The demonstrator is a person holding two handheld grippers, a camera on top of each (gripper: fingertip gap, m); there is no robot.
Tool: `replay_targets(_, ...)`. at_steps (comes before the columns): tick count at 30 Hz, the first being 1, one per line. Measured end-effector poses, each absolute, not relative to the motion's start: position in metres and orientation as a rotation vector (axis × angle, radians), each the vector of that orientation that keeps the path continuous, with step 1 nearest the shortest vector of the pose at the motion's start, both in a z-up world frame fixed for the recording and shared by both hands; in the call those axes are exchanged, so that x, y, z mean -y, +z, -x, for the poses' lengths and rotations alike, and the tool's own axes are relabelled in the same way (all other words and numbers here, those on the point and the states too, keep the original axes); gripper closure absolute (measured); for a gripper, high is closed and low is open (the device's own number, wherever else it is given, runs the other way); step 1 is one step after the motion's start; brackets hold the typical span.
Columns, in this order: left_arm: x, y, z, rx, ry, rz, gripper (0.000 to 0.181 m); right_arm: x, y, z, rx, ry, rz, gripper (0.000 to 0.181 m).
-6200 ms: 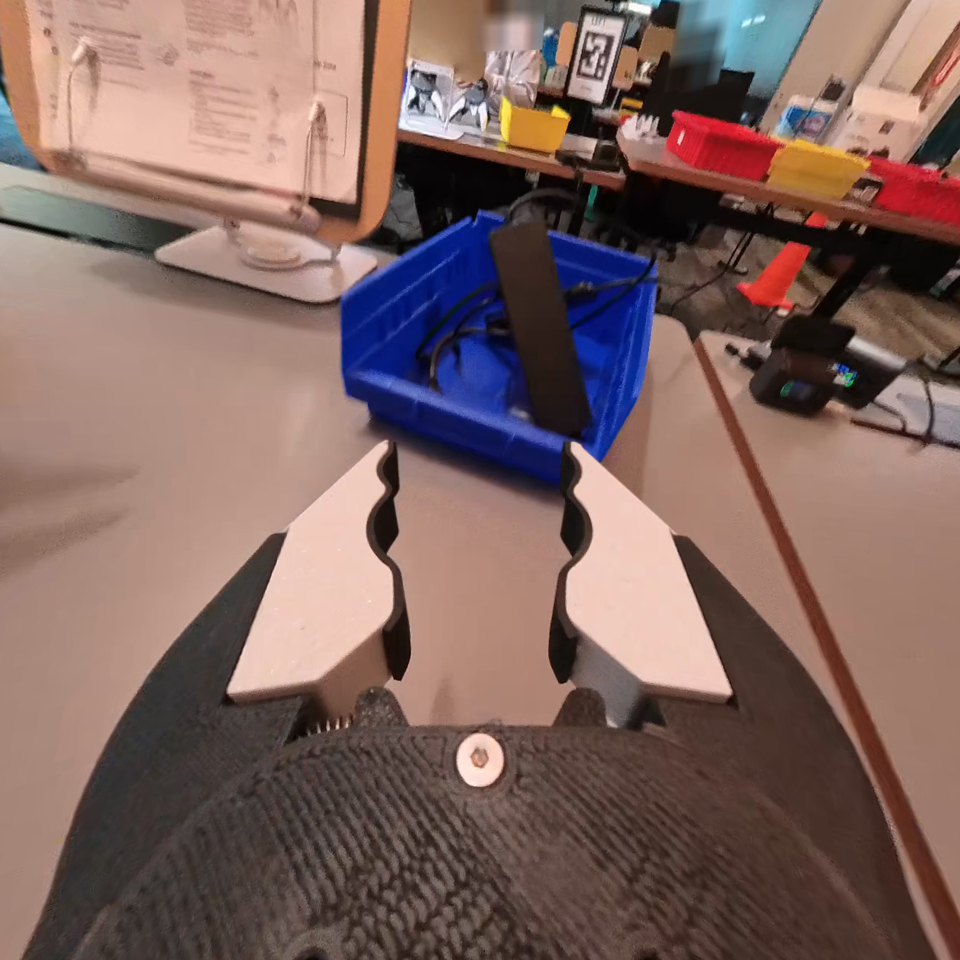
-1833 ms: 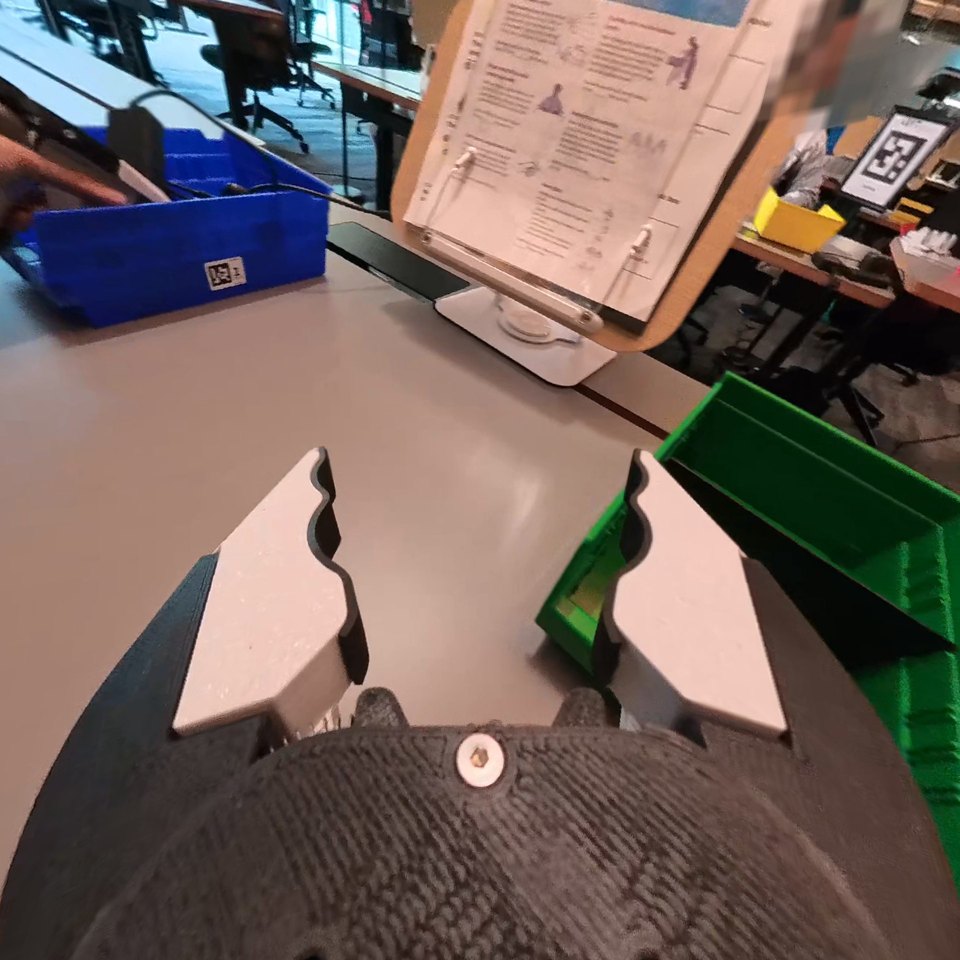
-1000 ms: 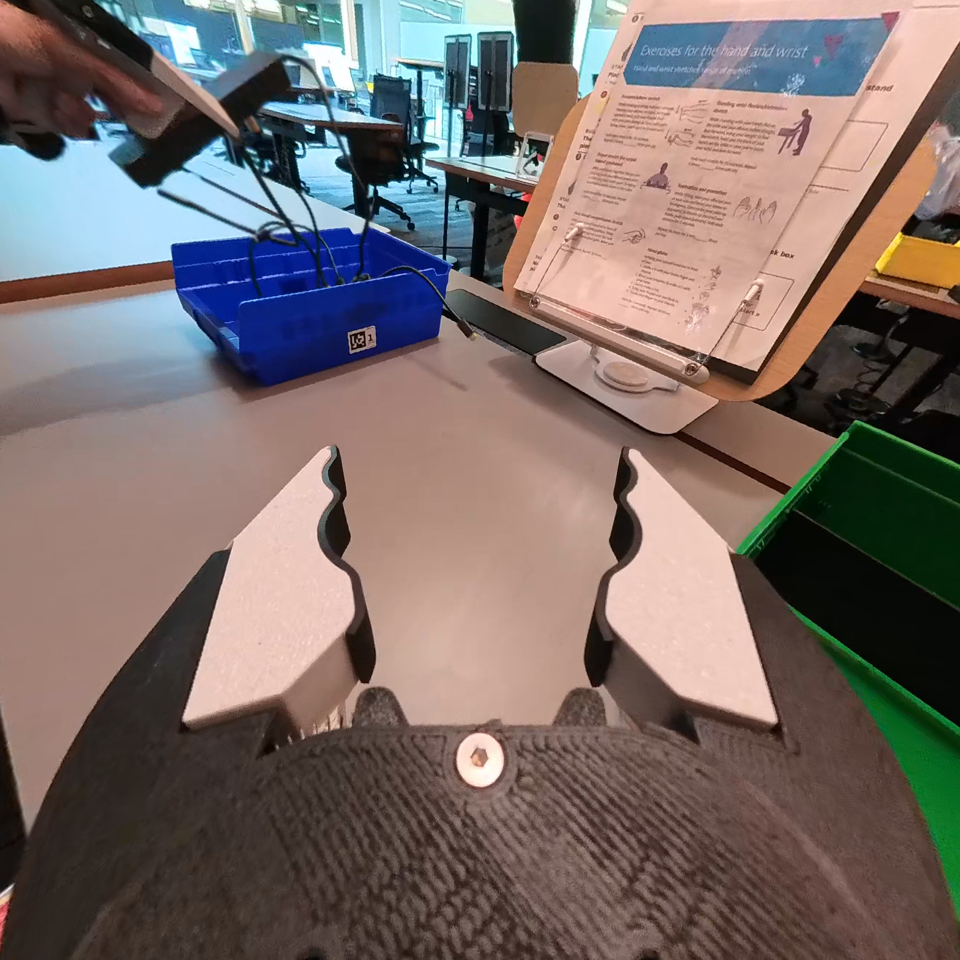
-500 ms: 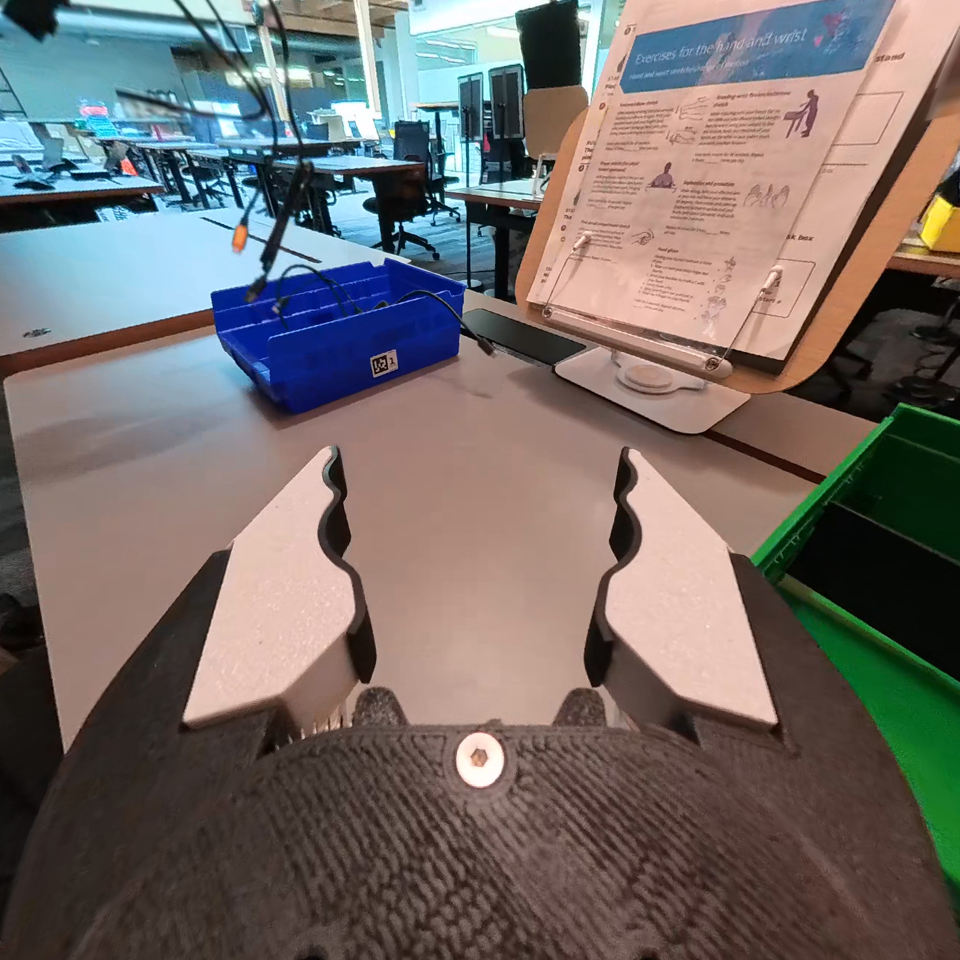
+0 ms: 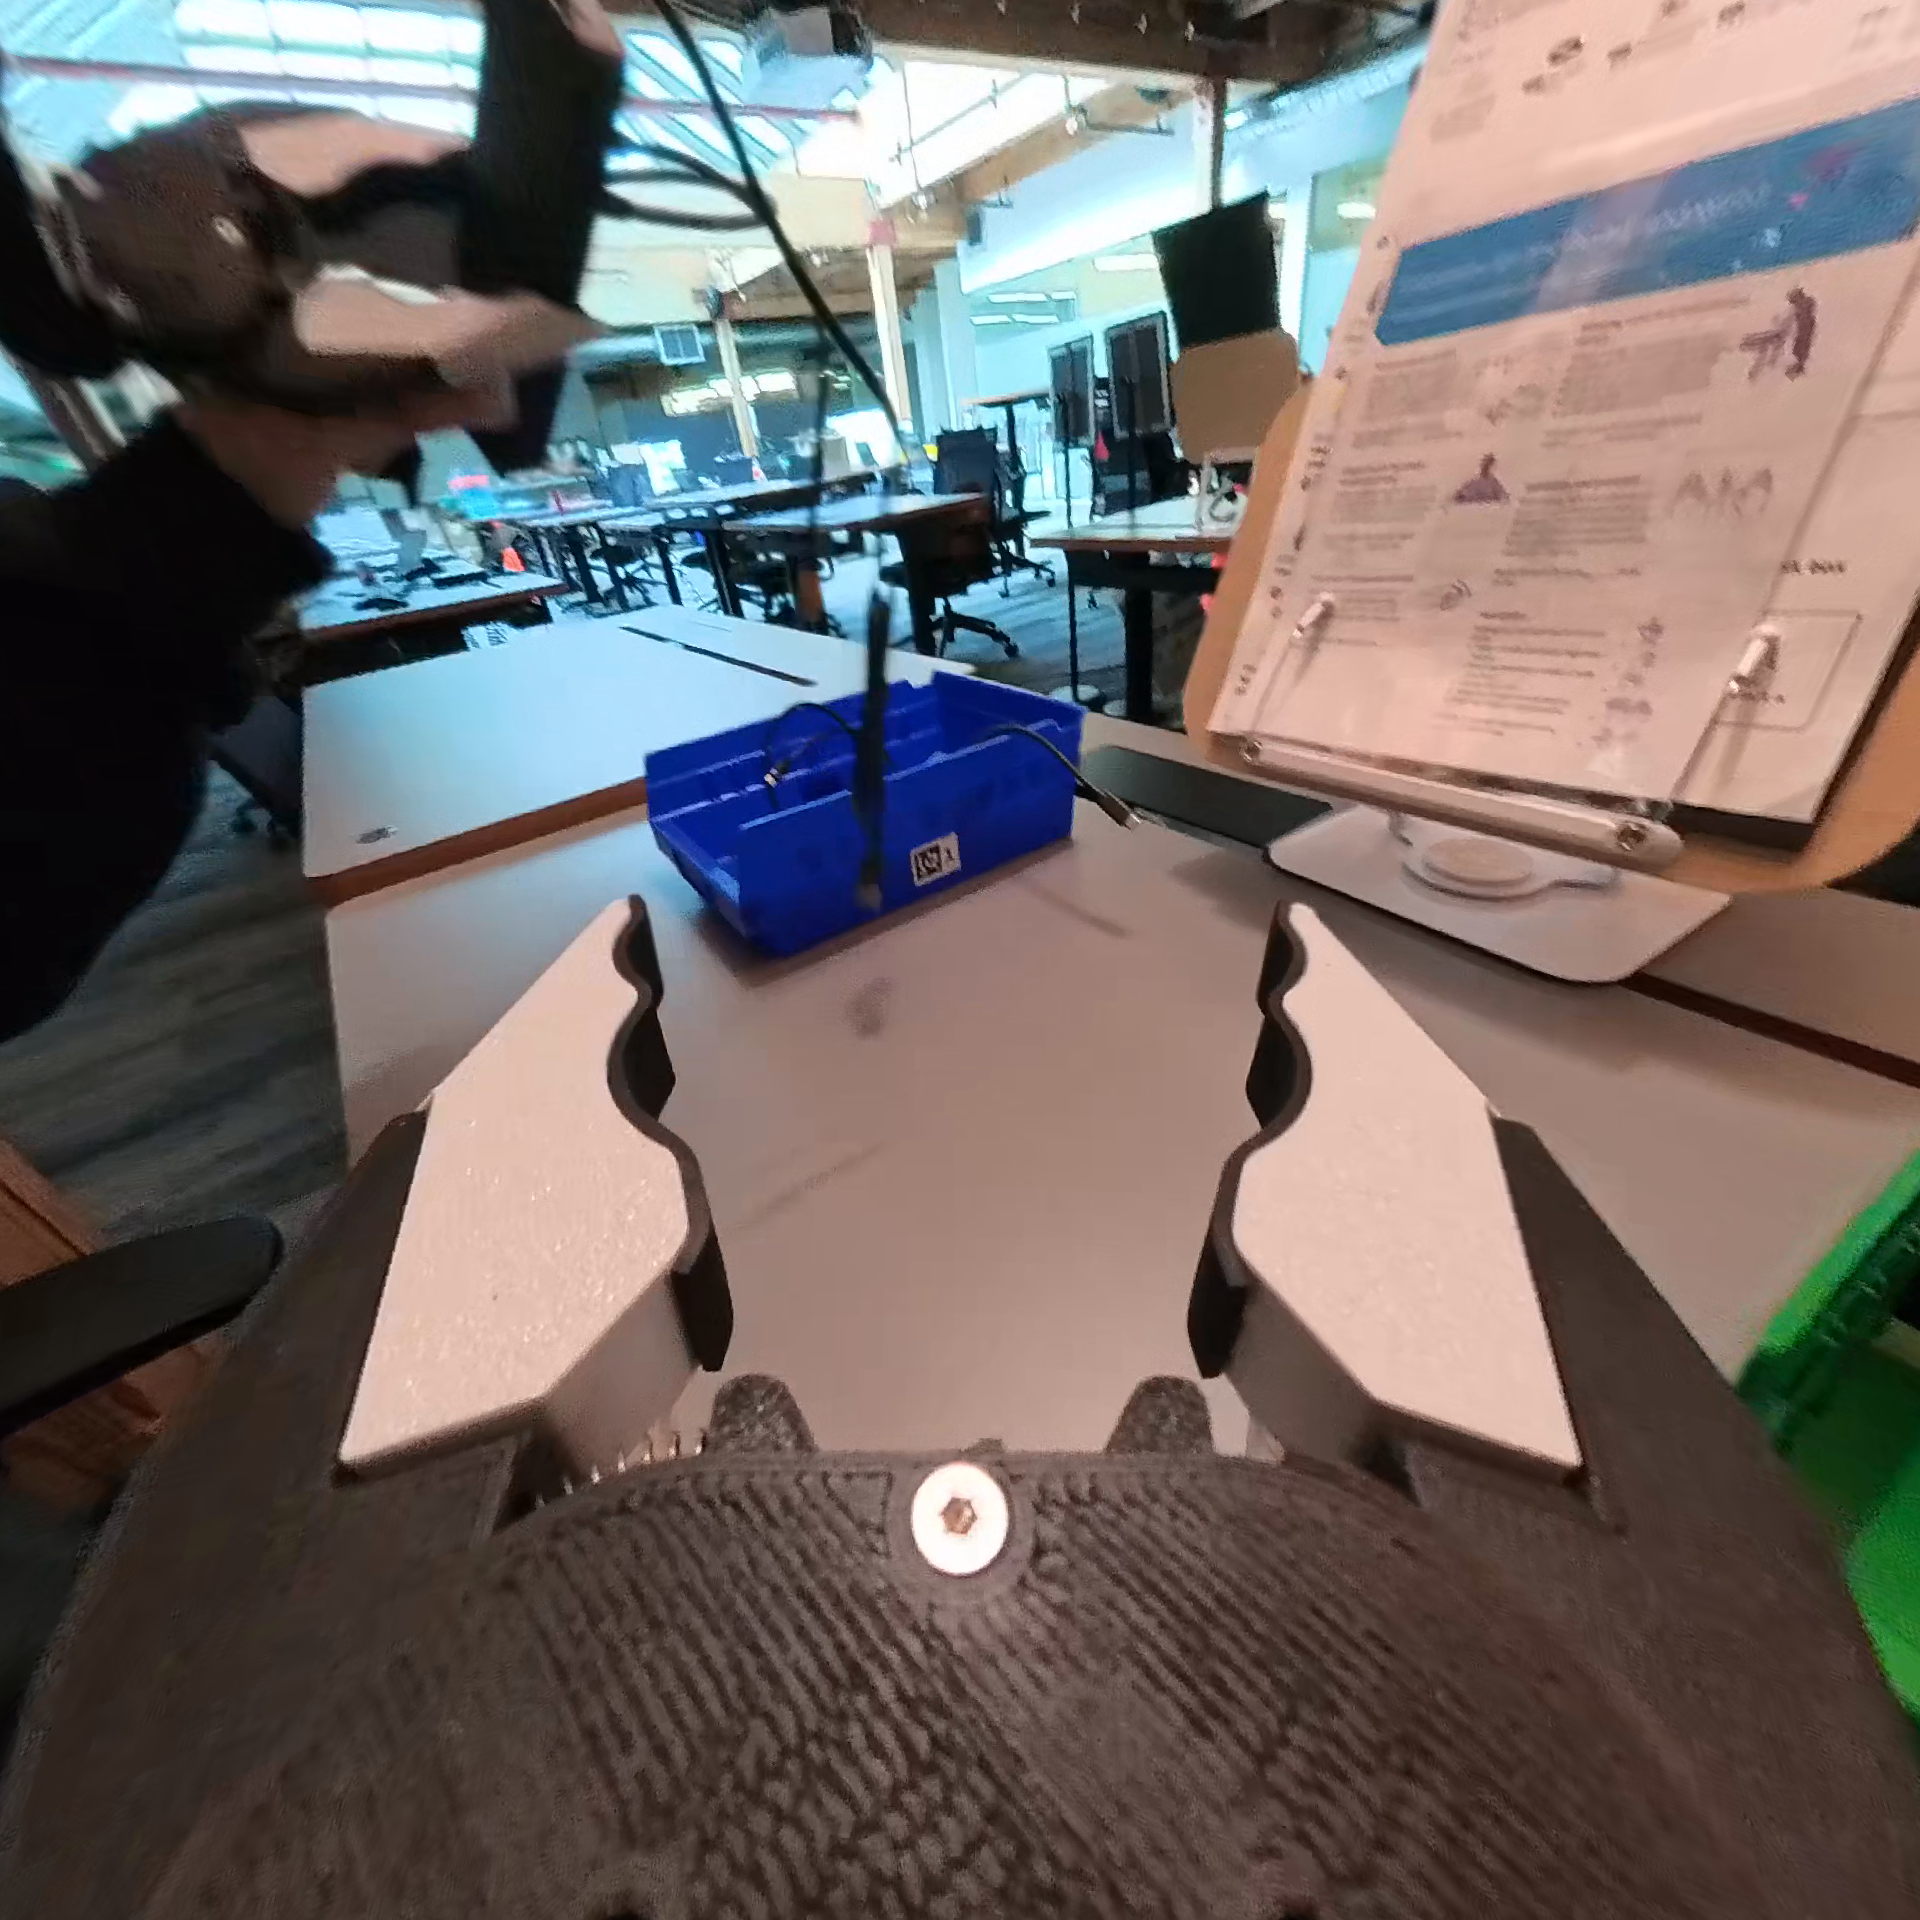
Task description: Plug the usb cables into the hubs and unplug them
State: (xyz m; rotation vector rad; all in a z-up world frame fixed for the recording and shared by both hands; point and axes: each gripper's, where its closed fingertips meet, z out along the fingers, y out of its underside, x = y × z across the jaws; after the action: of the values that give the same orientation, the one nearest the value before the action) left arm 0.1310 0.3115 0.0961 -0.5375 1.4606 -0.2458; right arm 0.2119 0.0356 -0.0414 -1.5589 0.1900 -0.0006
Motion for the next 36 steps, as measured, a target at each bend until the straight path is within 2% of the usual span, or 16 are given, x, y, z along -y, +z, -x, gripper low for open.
replay_targets(5, -0.227, 0.034, -0.151, -1.428, 0.146, 0.054, 0.124, -0.052, -0.032, -0.179, -0.034, -0.119, 1.556, 0.076)
replay_targets(11, -0.144, -0.037, -0.158, -1.385, 0.115, -0.243, 0.124, -0.075, -0.044, -0.154, 0.111, -0.165, 1.549, 0.082)
replay_targets(13, -0.130, -0.053, -0.159, -1.408, 0.079, -0.263, 0.124, -0.079, -0.050, -0.146, 0.186, -0.165, 1.544, 0.093)
replay_targets(15, -0.125, -0.061, -0.160, -1.432, 0.038, -0.247, 0.124, -0.082, -0.058, -0.143, 0.240, -0.188, 1.572, 0.096)
replay_targets(16, -0.123, -0.063, -0.160, -1.442, 0.009, -0.234, 0.124, -0.081, -0.060, -0.144, 0.245, -0.210, 1.580, 0.102)
replay_targets(21, -0.120, -0.070, -0.162, -1.492, -0.082, -0.168, 0.125, -0.079, -0.064, -0.140, 0.294, -0.164, 1.592, 0.157)
replay_targets(29, -0.128, -0.089, -0.175, -1.620, -0.240, 0.060, 0.124, -0.090, -0.063, -0.149, 0.098, -0.035, 1.563, 0.160)
replay_targets(36, -0.097, -0.108, -0.170, -1.654, -0.425, 0.166, 0.110, -0.090, -0.074, -0.172, -0.171, 0.075, 1.609, 0.159)
